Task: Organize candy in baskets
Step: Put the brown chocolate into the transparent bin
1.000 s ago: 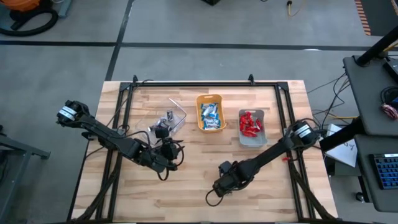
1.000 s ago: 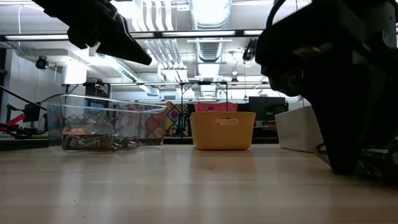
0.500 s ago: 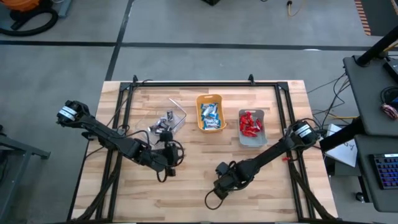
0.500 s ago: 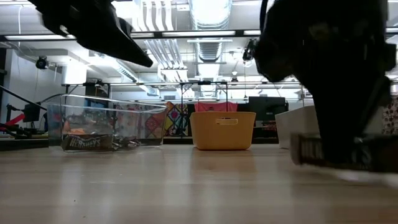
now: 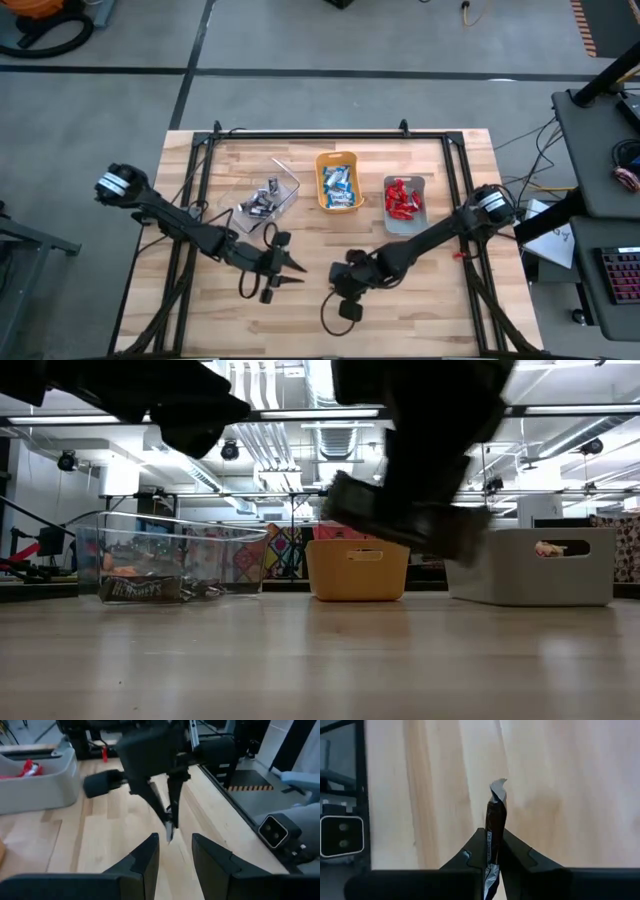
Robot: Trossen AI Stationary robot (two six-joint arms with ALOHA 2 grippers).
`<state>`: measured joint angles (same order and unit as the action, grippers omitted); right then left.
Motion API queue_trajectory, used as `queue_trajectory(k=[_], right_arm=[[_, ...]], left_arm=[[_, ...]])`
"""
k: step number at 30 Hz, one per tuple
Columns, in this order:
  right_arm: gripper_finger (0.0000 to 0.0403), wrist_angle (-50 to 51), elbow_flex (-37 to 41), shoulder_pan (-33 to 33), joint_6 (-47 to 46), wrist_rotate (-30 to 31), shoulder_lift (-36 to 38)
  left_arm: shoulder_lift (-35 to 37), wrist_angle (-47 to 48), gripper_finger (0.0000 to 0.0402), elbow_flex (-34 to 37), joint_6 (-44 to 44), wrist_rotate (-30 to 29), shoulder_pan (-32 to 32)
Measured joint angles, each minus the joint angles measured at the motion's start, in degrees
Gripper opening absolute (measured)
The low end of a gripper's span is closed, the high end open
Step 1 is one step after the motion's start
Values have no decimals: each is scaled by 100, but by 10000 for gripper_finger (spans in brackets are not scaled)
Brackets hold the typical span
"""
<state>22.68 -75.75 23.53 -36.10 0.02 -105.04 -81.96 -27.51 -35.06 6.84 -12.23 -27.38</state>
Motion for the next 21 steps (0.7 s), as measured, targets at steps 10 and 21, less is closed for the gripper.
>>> queue_trajectory(k=[10,21], right_arm=[[28,-718,2,-323,2292,0,22],[28,-605,262,-501,3935,-794,239]], left_arm=[[-581,-39,100,-374,438,-70,0],[-1419,17,100,-1233,445,-840,2]])
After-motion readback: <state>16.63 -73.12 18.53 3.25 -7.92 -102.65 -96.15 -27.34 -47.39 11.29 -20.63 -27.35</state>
